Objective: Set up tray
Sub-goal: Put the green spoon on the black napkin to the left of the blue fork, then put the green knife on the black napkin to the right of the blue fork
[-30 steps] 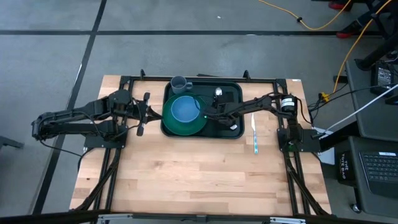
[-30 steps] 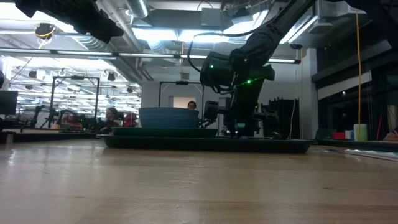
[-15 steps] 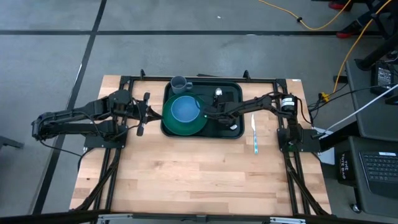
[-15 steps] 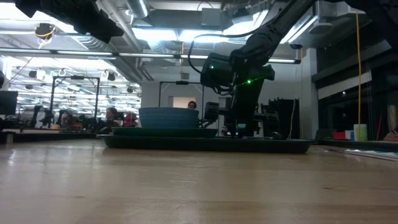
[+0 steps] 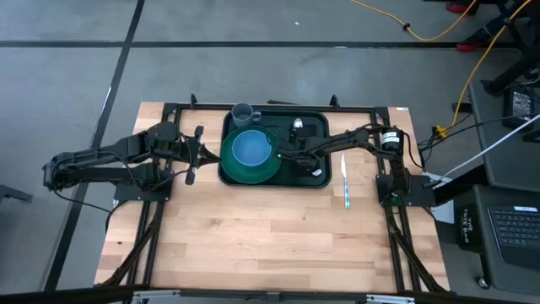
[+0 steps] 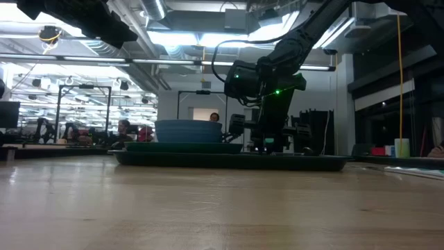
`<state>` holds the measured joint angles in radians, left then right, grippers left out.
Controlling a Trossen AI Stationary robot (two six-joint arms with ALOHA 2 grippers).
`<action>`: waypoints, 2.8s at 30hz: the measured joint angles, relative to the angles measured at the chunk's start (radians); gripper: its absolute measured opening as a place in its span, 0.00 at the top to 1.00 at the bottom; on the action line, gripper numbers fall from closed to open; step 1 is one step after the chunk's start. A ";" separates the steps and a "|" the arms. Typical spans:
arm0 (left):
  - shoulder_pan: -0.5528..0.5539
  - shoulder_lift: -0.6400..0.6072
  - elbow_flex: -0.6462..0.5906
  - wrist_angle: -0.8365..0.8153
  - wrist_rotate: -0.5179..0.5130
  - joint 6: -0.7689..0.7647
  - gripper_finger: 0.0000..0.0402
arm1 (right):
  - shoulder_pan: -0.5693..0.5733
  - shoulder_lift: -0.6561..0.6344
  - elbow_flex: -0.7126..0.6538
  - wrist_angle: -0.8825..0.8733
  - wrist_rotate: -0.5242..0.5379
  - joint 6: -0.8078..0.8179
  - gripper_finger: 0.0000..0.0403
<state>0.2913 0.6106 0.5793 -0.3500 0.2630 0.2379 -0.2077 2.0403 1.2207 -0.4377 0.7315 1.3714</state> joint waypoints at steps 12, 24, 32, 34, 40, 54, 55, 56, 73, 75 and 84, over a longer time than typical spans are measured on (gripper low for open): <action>0.000 0.000 0.000 0.000 0.000 0.000 0.99 | 0.000 -0.001 0.000 -0.011 -0.001 0.008 0.86; 0.000 0.000 0.000 0.000 0.000 0.000 0.99 | 0.000 -0.001 0.000 -0.011 -0.003 0.035 0.81; 0.000 0.000 0.000 -0.002 0.000 -0.001 0.98 | 0.000 -0.001 0.000 -0.016 -0.011 0.034 0.81; 0.000 0.000 0.000 -0.006 0.000 -0.001 0.98 | 0.000 -0.001 0.000 -0.019 -0.012 0.034 0.81; 0.000 0.000 0.000 -0.009 0.000 -0.001 0.99 | 0.000 -0.001 -0.001 -0.020 -0.022 0.034 0.81; 0.000 0.000 0.000 -0.009 0.000 -0.001 0.99 | 0.001 -0.001 -0.001 -0.020 -0.035 0.011 0.81; 0.000 0.000 0.000 -0.009 0.000 -0.001 0.99 | 0.001 -0.001 -0.001 -0.019 -0.035 0.012 0.81; 0.000 0.000 0.000 -0.009 0.000 -0.003 0.99 | 0.001 -0.001 -0.001 -0.019 -0.035 0.012 0.81; 0.000 0.000 0.000 -0.010 0.000 -0.016 0.99 | 0.001 -0.001 -0.001 -0.017 -0.045 0.014 0.84; 0.000 0.000 0.000 -0.010 0.000 -0.016 0.99 | 0.001 -0.001 -0.001 -0.016 -0.045 0.014 0.85; 0.000 0.000 0.000 -0.009 0.000 -0.016 0.98 | 0.001 -0.001 -0.001 -0.017 -0.045 0.007 0.65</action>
<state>0.2913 0.6106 0.5795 -0.3592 0.2634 0.2218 -0.2070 2.0392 1.2201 -0.4545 0.6865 1.3785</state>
